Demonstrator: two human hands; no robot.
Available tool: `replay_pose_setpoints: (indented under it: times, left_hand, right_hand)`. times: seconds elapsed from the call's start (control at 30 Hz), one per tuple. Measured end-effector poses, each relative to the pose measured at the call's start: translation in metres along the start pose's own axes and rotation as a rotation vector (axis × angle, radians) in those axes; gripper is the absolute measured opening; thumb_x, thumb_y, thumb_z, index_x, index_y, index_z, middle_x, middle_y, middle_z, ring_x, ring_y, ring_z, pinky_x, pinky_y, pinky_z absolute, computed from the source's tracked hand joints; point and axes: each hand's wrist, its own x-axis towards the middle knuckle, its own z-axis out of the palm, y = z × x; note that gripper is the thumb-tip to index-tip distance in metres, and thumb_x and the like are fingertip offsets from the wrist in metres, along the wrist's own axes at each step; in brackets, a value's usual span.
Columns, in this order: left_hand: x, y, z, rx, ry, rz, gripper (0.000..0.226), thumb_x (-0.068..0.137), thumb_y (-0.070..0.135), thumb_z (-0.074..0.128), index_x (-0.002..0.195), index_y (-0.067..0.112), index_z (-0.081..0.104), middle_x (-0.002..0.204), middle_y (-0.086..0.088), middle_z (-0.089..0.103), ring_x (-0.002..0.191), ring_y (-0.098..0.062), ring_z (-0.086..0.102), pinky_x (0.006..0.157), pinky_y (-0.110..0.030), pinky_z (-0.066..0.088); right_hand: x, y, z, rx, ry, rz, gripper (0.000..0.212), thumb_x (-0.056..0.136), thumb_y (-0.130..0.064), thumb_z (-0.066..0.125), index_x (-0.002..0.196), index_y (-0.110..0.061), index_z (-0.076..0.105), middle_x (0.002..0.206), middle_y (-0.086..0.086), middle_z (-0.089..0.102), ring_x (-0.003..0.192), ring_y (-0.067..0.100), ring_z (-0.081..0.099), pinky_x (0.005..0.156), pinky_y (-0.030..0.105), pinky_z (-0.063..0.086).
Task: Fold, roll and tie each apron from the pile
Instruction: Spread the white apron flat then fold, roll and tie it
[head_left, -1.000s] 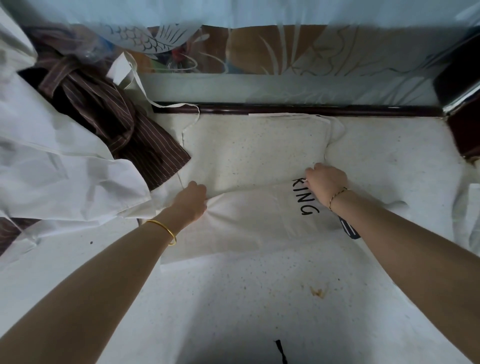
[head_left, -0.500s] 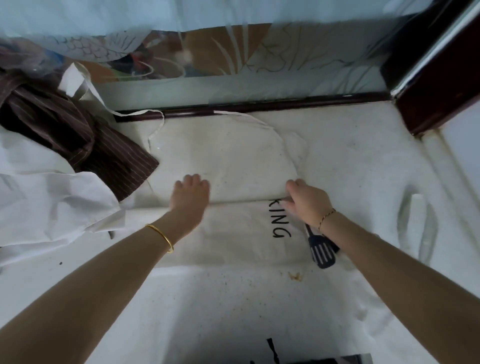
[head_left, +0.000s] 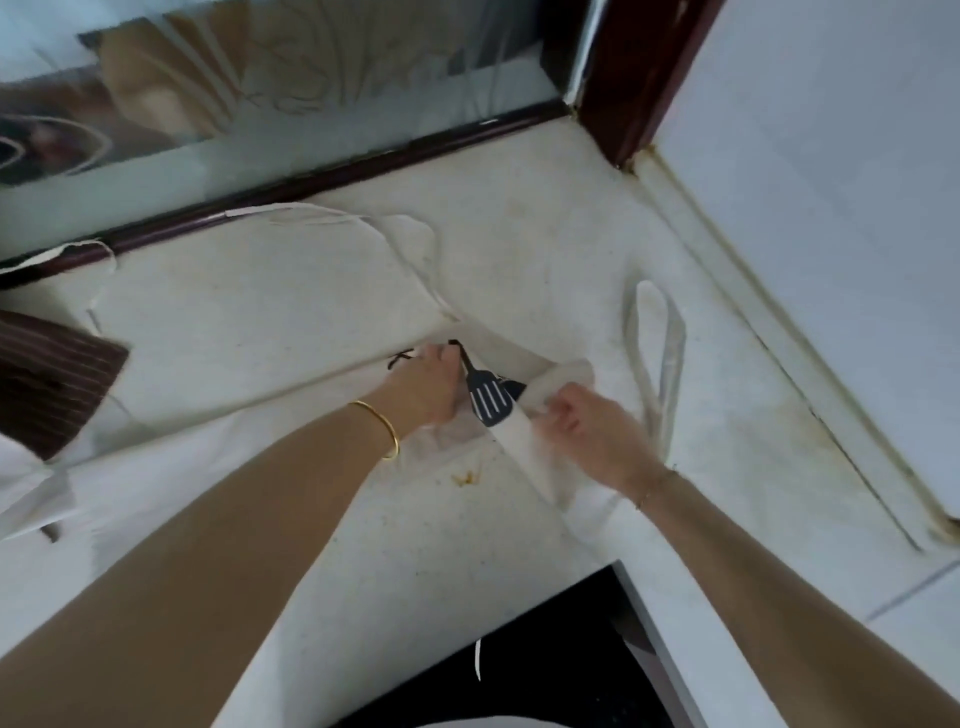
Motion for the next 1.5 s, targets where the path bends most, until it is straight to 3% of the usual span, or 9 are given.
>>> replay_pose_setpoints:
  times: [0.1, 0.2, 0.43, 0.67, 0.8, 0.97, 1.17, 1.3, 1.5]
  left_hand:
    - [0.005, 0.002, -0.005, 0.010, -0.066, 0.008, 0.060, 0.089, 0.030, 0.056, 0.134, 0.004, 0.024, 0.135, -0.017, 0.034, 0.121, -0.032, 0.043, 0.091, -0.041, 0.044]
    - [0.003, 0.003, -0.011, 0.020, -0.111, -0.025, 0.067, 0.083, 0.036, 0.064, 0.130, 0.008, 0.026, 0.131, -0.013, 0.035, 0.102, -0.030, 0.050, 0.078, -0.038, 0.046]
    - [0.002, 0.004, -0.014, 0.031, -0.147, -0.042, 0.088, 0.074, 0.036, 0.077, 0.137, 0.013, 0.019, 0.135, -0.013, 0.032, 0.097, -0.029, 0.053, 0.080, -0.040, 0.050]
    - [0.006, 0.005, -0.011, 0.054, -0.183, -0.069, 0.110, 0.074, 0.035, 0.078, 0.148, 0.019, -0.001, 0.142, -0.016, 0.025, 0.115, -0.036, 0.053, 0.094, -0.044, 0.049]
    - [0.008, 0.005, -0.011, 0.070, -0.199, -0.077, 0.115, 0.073, 0.038, 0.078, 0.149, 0.021, -0.007, 0.139, -0.018, 0.028, 0.106, -0.034, 0.058, 0.090, -0.044, 0.051]
    - [0.009, 0.005, -0.012, 0.060, -0.203, -0.058, 0.120, 0.072, 0.038, 0.079, 0.149, 0.026, -0.013, 0.135, -0.016, 0.032, 0.100, -0.032, 0.059, 0.086, -0.042, 0.053]
    - [0.020, 0.007, -0.018, 0.008, -0.184, -0.078, 0.095, 0.088, 0.047, 0.058, 0.150, 0.027, -0.012, 0.142, -0.015, 0.035, 0.113, -0.032, 0.053, 0.086, -0.039, 0.048]
    - [0.024, 0.006, -0.015, -0.018, -0.165, -0.080, 0.098, 0.086, 0.043, 0.062, 0.149, 0.028, -0.011, 0.137, -0.018, 0.040, 0.101, -0.029, 0.059, 0.087, -0.041, 0.052]
    - [0.027, 0.005, -0.013, 0.017, -0.192, -0.088, 0.113, 0.082, 0.042, 0.069, 0.147, 0.025, -0.022, 0.141, -0.021, 0.036, 0.094, -0.026, 0.061, 0.084, -0.038, 0.054]
  right_hand:
    - [-0.013, -0.007, 0.029, -0.031, -0.031, -0.015, 0.072, 0.071, -0.068, 0.061, 0.122, -0.020, 0.043, 0.119, -0.005, 0.048, 0.110, 0.020, 0.048, 0.090, 0.038, 0.046]
    - [-0.017, -0.009, 0.054, -0.278, 0.078, 0.051, 0.091, 0.070, -0.061, 0.066, 0.138, -0.014, 0.027, 0.136, 0.001, 0.036, 0.124, 0.024, 0.037, 0.098, 0.040, 0.038]
    - [-0.007, 0.011, 0.023, -0.468, 0.213, 0.079, 0.033, 0.090, -0.010, 0.051, 0.123, -0.011, 0.047, 0.114, 0.008, 0.055, 0.099, 0.025, 0.057, 0.070, 0.033, 0.050]
    - [0.047, 0.011, -0.111, -0.602, 0.252, 0.313, 0.019, 0.092, -0.003, 0.040, 0.086, -0.012, 0.056, 0.080, 0.003, 0.059, 0.088, 0.026, 0.059, 0.093, 0.040, 0.039]
    - [0.078, 0.010, -0.153, -0.659, 0.382, 0.314, 0.018, 0.084, 0.001, 0.045, 0.086, -0.012, 0.058, 0.077, 0.004, 0.057, 0.092, 0.027, 0.057, 0.097, 0.041, 0.033]
    - [0.093, 0.039, -0.149, -0.552, 0.504, 0.304, 0.031, 0.086, -0.007, 0.048, 0.117, -0.009, 0.047, 0.112, 0.013, 0.051, 0.111, 0.033, 0.045, 0.090, 0.043, 0.036]
    - [0.101, 0.074, -0.110, -0.434, 0.354, 0.449, 0.037, 0.095, -0.031, 0.040, 0.123, -0.009, 0.049, 0.123, 0.013, 0.052, 0.116, 0.033, 0.046, 0.091, 0.043, 0.038]
    - [0.108, 0.088, -0.109, -0.320, 0.272, 0.420, 0.036, 0.090, -0.039, 0.043, 0.113, -0.013, 0.052, 0.088, 0.005, 0.061, 0.111, 0.031, 0.050, 0.094, 0.043, 0.036]
    - [0.120, 0.092, -0.129, -0.224, 0.377, 0.064, 0.018, 0.098, -0.026, 0.038, 0.096, -0.010, 0.046, 0.071, 0.005, 0.053, 0.067, 0.028, 0.052, 0.054, 0.029, 0.034]
